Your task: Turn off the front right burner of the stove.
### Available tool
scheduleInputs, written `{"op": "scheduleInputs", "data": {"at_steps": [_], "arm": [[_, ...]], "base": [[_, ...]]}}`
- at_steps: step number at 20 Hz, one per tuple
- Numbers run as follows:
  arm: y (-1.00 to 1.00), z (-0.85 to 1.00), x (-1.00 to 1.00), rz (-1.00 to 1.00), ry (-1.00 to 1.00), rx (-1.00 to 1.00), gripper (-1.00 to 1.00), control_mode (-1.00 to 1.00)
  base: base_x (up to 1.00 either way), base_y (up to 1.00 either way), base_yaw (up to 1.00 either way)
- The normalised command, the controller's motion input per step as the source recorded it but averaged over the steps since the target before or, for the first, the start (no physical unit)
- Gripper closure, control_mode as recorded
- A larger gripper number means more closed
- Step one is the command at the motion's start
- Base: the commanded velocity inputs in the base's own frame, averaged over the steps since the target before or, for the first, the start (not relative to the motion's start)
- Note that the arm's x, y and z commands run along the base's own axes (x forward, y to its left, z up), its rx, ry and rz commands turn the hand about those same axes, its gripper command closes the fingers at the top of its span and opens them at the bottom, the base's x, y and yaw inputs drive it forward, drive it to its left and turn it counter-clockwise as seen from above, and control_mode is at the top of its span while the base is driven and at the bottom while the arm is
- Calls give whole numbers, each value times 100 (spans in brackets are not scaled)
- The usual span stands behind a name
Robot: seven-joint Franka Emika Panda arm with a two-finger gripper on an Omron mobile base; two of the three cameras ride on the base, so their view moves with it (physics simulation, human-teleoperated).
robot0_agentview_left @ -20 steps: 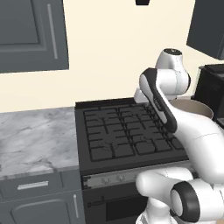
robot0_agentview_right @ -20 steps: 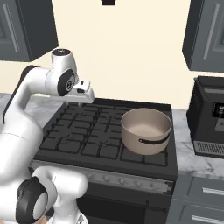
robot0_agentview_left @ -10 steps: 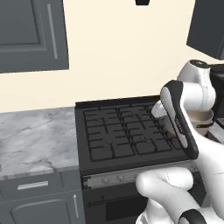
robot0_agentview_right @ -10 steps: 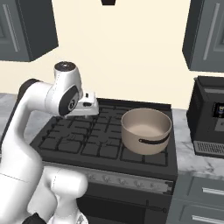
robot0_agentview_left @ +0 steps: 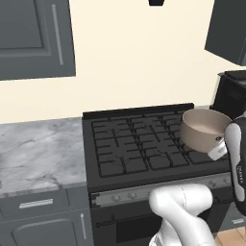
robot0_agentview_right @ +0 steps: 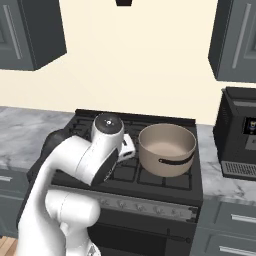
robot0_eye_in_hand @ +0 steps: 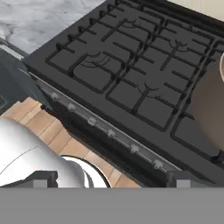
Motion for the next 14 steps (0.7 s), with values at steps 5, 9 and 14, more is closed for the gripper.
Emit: {"op": "scheduleInputs", "data": {"at_steps": [5, 9, 14], "arm": [[-47, -36, -19, 27, 0, -4, -100, -100], [-37, -19, -21, 23, 0, -2, -100, -100], [-53, -25, -24, 24, -6, 0, -100, -100]], "base": [[0, 0, 0], [0, 0, 0], [0, 0, 0]]}}
